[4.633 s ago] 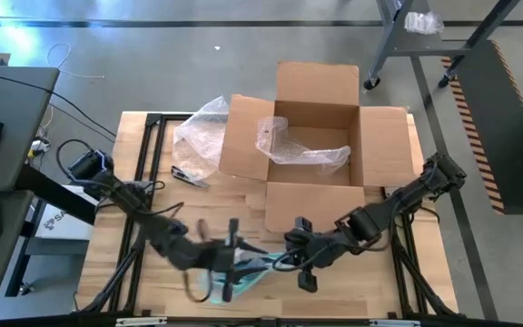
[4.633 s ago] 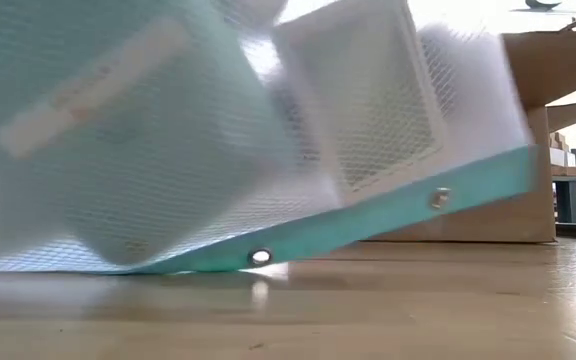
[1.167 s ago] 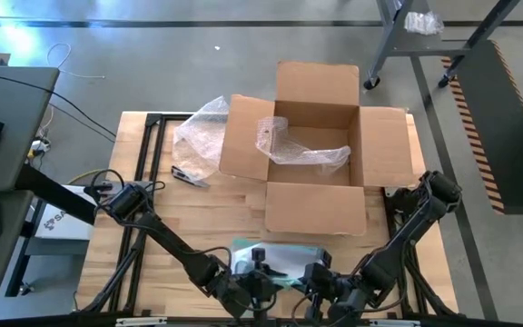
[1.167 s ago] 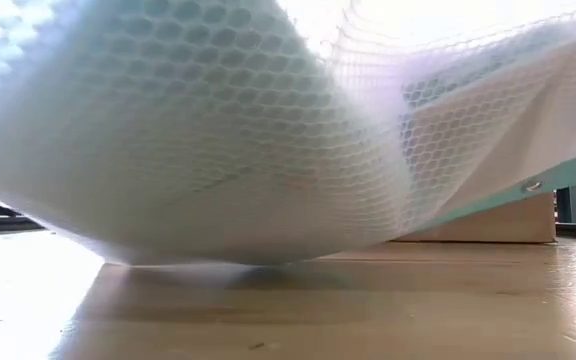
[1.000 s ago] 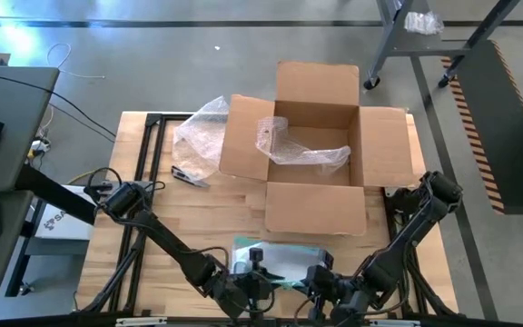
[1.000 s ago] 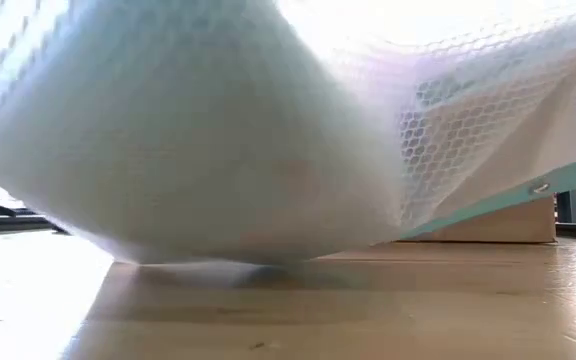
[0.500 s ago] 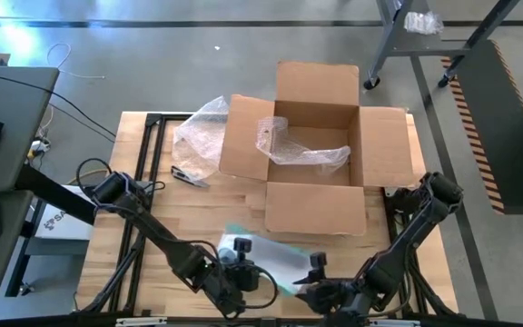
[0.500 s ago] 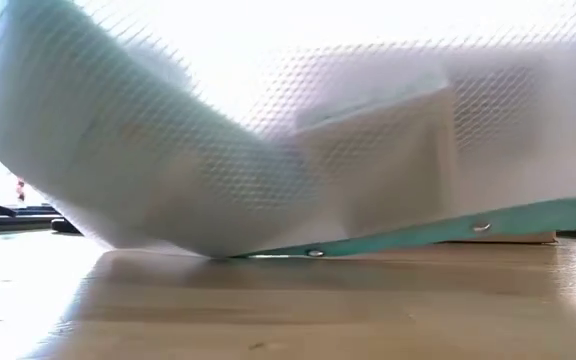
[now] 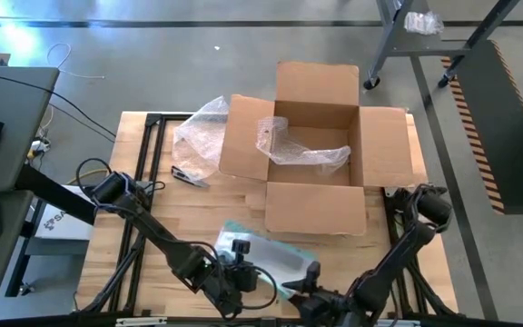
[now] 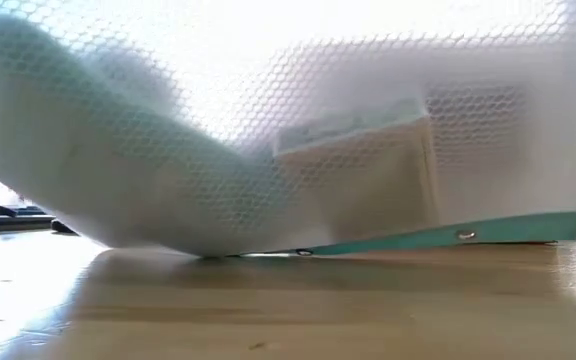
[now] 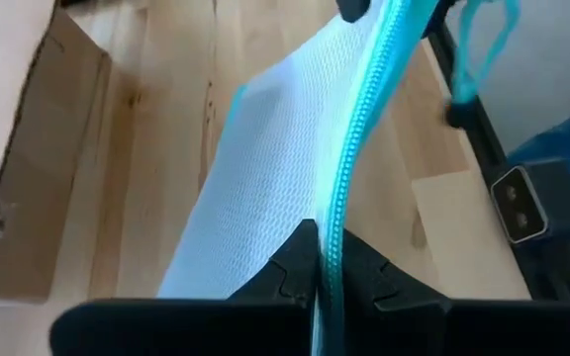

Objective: Unpack boxes
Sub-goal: Close the white zip bag

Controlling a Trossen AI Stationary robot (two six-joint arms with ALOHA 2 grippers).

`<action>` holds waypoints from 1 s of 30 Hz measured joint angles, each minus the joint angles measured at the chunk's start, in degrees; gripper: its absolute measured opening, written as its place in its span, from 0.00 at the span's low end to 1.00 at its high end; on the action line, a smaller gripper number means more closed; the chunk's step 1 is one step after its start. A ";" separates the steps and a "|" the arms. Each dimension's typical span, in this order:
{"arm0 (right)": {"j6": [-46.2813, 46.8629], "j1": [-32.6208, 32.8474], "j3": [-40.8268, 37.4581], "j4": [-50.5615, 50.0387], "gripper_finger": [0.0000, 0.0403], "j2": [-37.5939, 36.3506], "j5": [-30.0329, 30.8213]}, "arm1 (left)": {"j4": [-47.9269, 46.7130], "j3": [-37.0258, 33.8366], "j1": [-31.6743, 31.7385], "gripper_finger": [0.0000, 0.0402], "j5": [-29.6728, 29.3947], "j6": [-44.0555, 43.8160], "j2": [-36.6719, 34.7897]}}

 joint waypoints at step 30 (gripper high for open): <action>16.15 -9.90 20.96 -22.92 0.00 -3.91 -15.98 | 27.69 0.54 -8.93 0.08 -25.16 -10.24 -4.11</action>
